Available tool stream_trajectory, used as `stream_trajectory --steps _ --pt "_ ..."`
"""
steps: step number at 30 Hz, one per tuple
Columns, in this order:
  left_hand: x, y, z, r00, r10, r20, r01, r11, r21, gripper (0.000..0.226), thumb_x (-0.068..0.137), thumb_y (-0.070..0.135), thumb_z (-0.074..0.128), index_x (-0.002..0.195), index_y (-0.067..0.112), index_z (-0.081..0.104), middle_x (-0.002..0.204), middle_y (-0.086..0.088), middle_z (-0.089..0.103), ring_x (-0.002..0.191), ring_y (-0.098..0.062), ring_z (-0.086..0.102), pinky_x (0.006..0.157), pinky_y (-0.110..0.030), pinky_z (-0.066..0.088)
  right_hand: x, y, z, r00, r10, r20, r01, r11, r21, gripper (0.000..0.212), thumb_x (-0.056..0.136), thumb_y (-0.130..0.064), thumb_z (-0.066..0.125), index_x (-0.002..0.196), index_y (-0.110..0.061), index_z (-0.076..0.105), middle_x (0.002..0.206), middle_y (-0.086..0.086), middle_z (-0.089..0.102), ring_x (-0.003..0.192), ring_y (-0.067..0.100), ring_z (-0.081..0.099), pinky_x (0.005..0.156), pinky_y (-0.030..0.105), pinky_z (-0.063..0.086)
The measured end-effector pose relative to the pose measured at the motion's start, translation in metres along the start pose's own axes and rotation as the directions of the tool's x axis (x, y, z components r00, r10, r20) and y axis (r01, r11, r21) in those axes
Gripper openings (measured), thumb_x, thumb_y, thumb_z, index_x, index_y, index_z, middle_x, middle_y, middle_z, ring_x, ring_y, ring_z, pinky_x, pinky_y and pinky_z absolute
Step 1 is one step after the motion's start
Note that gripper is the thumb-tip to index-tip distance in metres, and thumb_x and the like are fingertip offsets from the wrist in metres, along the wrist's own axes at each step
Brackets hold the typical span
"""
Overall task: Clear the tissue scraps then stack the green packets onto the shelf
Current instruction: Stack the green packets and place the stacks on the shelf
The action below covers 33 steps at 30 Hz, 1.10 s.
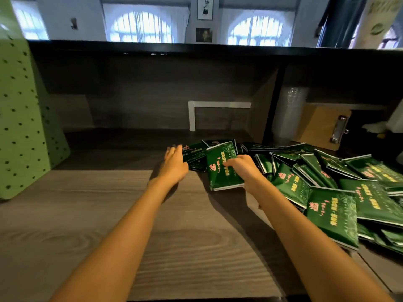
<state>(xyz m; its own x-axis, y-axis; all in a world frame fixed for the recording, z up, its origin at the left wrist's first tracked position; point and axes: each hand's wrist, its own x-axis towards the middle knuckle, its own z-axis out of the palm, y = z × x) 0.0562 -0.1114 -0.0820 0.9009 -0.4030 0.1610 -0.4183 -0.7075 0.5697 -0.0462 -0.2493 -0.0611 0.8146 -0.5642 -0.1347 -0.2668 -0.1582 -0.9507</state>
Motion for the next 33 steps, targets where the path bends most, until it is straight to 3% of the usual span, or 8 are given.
stream_trajectory --steps 2,5,8,10,13,19,24,33 --pt "0.002 -0.004 0.009 0.992 0.038 0.117 -0.057 0.985 0.164 0.06 0.099 0.023 0.039 0.151 0.014 0.01 0.159 -0.007 0.002 0.146 -0.024 -0.005 0.116 -0.046 0.009 0.003 0.003 -0.001 0.999 -0.006 -0.042 0.006 1.0 0.013 0.048 0.093 -0.006 0.053 0.136 0.007 0.036 0.139 0.019 0.044 0.128 0.033 0.04 0.102 0.041 0.034" --pt "-0.001 -0.008 0.013 0.984 0.066 0.166 -0.118 0.936 0.332 0.051 0.1 0.033 0.031 0.147 0.014 0.023 0.156 -0.007 0.02 0.144 -0.023 0.015 0.115 -0.048 0.012 0.009 0.007 0.0 0.996 -0.009 -0.084 0.011 1.0 0.024 0.041 0.093 -0.004 0.053 0.131 0.007 0.042 0.135 0.019 0.047 0.122 0.032 0.044 0.097 0.039 0.035" --pt "-0.007 0.0 0.007 0.994 0.108 0.018 -0.108 0.936 0.335 0.036 0.1 0.029 0.03 0.118 0.011 0.056 0.122 -0.012 0.058 0.116 -0.028 0.05 0.102 -0.041 0.029 0.013 0.007 0.002 0.997 -0.014 -0.082 0.018 0.999 0.039 0.045 0.092 -0.004 0.053 0.135 0.003 0.04 0.132 0.017 0.05 0.119 0.03 0.047 0.097 0.038 0.037" --pt "-0.013 0.007 0.004 0.991 0.123 -0.047 -0.095 0.916 0.39 0.032 0.1 0.024 0.032 0.101 0.009 0.061 0.106 -0.013 0.062 0.102 -0.031 0.056 0.086 -0.035 0.035 0.014 0.006 0.004 0.997 -0.015 -0.081 0.018 0.999 0.032 0.044 0.093 -0.004 0.052 0.134 0.003 0.04 0.131 0.022 0.049 0.121 0.031 0.047 0.102 0.043 0.037" --pt "-0.02 0.011 -0.001 0.981 0.138 -0.138 -0.061 0.889 0.453 0.024 0.098 0.023 0.045 0.108 0.008 0.06 0.11 -0.014 0.06 0.104 -0.033 0.056 0.082 -0.036 0.039 0.015 0.006 0.006 0.995 -0.031 -0.092 0.034 0.999 0.031 0.032 0.091 -0.004 0.053 0.122 0.003 0.049 0.125 0.024 0.053 0.118 0.035 0.051 0.104 0.049 0.038" --pt "-0.017 -0.002 -0.009 0.984 -0.17 -0.047 0.176 0.945 0.275 0.065 0.085 0.042 0.063 0.134 0.009 0.037 0.136 -0.016 0.043 0.126 -0.034 0.039 0.099 -0.042 0.038 0.009 0.008 0.011 0.992 -0.035 -0.124 0.041 0.998 0.047 0.033 0.087 -0.004 0.054 0.116 0.01 0.052 0.12 0.03 0.056 0.112 0.042 0.054 0.096 0.058 0.042" --pt "-0.017 -0.002 -0.013 0.982 -0.186 -0.038 0.188 0.98 0.061 0.065 0.077 0.031 0.074 0.13 0.009 0.042 0.128 -0.013 0.053 0.117 -0.03 0.051 0.091 -0.039 0.047 0.005 0.008 0.01 0.988 -0.035 -0.153 0.042 0.998 0.045 0.035 0.091 -0.002 0.05 0.124 0.009 0.046 0.128 0.026 0.05 0.118 0.039 0.048 0.102 0.051 0.036" --pt "-0.012 -0.001 -0.021 0.953 -0.275 -0.129 0.177 0.848 -0.499 0.02 0.095 0.017 0.044 0.101 0.002 0.057 0.097 -0.015 0.059 0.076 -0.022 0.057 0.056 -0.027 0.038 0.009 0.008 0.013 0.992 0.008 -0.126 0.007 0.993 0.116 0.042 0.093 -0.002 0.04 0.135 -0.003 0.041 0.126 0.02 0.054 0.112 0.036 0.054 0.1 0.052 0.042"
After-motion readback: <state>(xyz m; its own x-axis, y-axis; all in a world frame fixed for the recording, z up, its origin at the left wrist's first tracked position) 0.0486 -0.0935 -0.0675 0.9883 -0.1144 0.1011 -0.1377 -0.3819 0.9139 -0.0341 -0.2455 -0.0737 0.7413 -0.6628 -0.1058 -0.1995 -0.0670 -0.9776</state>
